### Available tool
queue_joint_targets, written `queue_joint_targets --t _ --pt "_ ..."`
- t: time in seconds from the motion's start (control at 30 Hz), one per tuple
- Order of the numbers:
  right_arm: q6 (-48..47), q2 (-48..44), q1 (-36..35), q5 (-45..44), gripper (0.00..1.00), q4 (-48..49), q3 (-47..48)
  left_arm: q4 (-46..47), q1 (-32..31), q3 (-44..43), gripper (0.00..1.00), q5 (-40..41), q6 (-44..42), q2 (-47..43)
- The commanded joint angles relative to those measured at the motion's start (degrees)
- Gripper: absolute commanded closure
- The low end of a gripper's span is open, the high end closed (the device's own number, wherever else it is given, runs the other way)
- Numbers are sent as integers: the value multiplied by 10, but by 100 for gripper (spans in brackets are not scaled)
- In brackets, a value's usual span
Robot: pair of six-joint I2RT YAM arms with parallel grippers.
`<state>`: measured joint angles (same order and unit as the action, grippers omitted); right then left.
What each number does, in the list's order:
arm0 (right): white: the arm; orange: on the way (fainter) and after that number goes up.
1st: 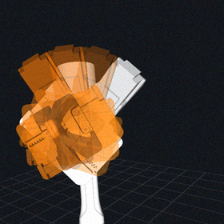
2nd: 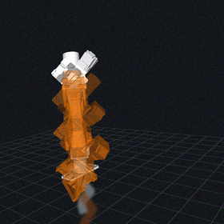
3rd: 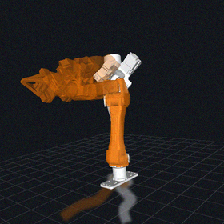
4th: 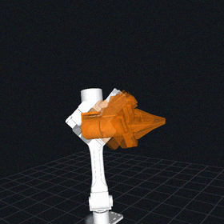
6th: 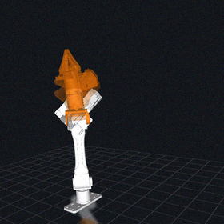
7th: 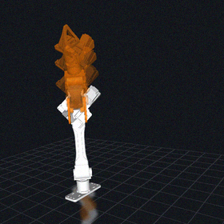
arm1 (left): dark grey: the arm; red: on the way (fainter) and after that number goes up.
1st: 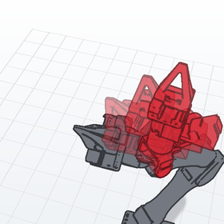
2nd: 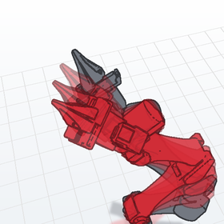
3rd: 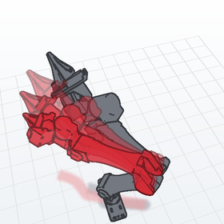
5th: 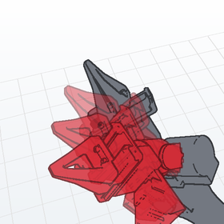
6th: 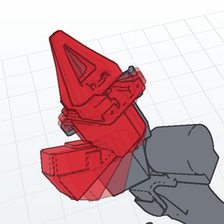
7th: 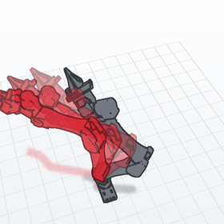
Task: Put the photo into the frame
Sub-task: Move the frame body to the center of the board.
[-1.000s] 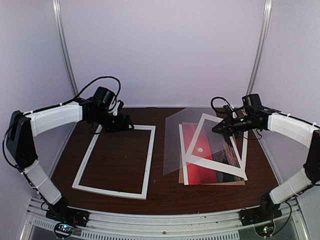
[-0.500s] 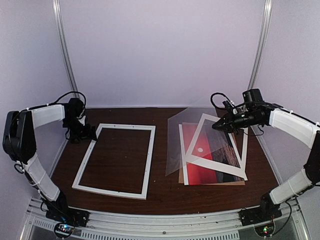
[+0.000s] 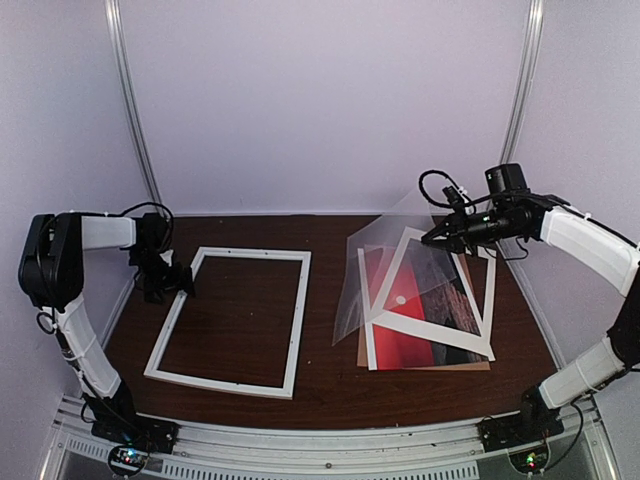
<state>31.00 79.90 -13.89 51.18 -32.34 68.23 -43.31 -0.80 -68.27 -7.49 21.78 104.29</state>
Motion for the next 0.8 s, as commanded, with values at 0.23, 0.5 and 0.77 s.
queue_joint_targets --t 0.23,0.5,0.77 --pt "-15 16 -30 -1 100 -28 86 79 -14 76 15 -91 34 -19" --pt "-22 38 -64 -21 100 -62 159 110 -83 101 17 -92 76 -49" --pt "-18 50 -94 -34 100 -76 205 134 -166 103 18 -90 118 -53"
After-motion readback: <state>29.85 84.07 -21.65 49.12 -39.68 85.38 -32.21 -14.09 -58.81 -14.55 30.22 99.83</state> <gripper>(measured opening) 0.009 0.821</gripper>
